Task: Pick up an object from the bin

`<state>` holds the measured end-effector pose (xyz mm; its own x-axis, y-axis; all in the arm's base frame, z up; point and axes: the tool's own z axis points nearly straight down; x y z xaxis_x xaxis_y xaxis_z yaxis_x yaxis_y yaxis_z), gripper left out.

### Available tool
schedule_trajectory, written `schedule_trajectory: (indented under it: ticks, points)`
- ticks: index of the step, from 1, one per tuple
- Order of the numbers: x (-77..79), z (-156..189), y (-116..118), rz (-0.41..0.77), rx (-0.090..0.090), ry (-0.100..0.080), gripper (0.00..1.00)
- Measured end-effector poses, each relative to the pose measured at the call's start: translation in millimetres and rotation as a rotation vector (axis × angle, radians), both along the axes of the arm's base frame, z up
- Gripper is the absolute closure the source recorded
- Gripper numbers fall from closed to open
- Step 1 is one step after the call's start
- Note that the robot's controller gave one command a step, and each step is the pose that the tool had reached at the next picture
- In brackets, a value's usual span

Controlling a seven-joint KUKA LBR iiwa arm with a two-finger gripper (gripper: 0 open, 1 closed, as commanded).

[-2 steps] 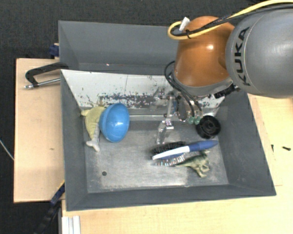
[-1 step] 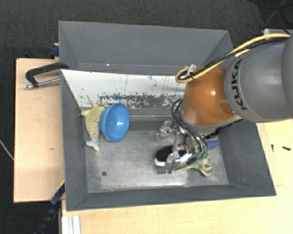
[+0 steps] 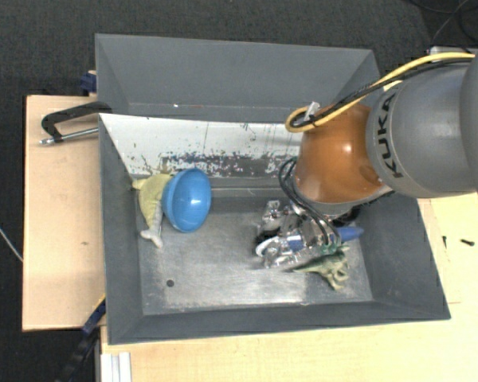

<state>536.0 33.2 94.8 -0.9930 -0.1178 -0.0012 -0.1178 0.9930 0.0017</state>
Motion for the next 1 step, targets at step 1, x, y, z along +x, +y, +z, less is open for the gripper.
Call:
schedule_trajectory:
  ticks: [1]
  points:
    - [-7.2,184.9,-34.3,0.365,-0.004,-0.011,1.00]
